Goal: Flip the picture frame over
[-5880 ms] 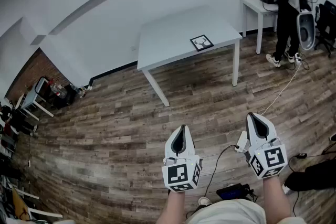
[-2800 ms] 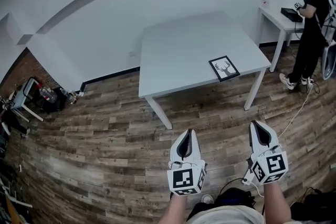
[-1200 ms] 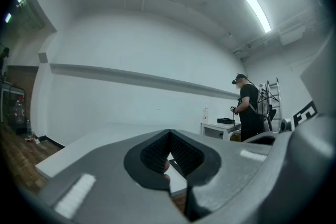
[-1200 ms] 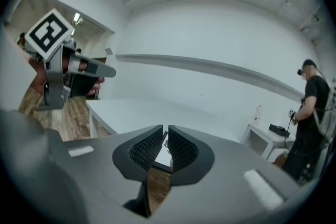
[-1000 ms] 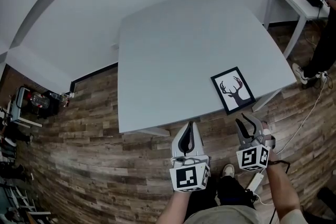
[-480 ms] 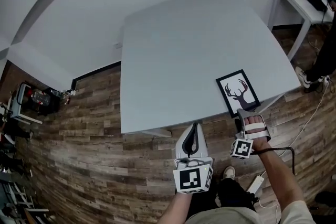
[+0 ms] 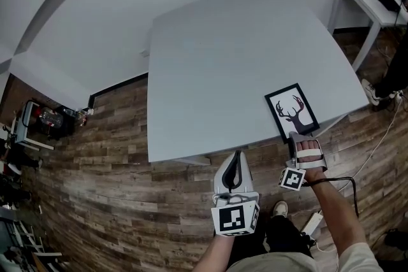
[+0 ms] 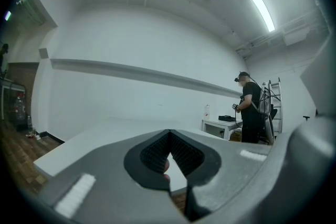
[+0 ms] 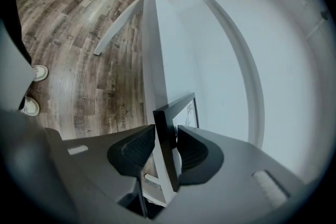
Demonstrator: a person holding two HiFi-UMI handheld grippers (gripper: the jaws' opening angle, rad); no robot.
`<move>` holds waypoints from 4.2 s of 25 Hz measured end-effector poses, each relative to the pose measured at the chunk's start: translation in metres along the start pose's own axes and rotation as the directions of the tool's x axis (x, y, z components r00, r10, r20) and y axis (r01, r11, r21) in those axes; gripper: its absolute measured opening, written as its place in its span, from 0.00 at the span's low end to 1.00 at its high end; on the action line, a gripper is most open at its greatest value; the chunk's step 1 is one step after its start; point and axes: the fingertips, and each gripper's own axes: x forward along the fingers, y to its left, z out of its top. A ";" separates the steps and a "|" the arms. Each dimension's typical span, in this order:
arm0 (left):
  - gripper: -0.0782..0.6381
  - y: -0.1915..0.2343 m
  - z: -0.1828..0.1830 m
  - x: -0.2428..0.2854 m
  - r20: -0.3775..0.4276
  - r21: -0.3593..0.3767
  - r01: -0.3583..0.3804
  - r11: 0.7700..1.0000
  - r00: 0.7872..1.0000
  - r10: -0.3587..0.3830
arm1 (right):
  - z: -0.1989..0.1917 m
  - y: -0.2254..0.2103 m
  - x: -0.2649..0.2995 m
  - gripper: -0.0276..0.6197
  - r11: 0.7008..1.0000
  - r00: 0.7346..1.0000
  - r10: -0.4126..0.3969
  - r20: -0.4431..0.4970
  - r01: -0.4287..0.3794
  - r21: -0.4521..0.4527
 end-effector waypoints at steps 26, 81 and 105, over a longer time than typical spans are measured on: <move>0.11 -0.021 -0.001 0.006 0.004 0.000 0.035 0.999 0.999 -0.035 | 0.016 -0.088 -0.053 0.19 0.881 0.984 -0.149 0.102 0.085 0.465; 0.11 -0.018 0.000 0.006 -0.011 0.026 0.020 0.999 1.000 -0.020 | -0.100 -0.002 -0.001 0.19 -0.955 0.923 -0.205 0.326 -0.262 0.139; 0.11 -0.022 0.016 0.011 0.013 0.007 0.032 0.999 0.999 -0.032 | -0.116 -0.071 -0.078 0.41 -0.488 0.956 -0.232 0.178 -0.273 0.829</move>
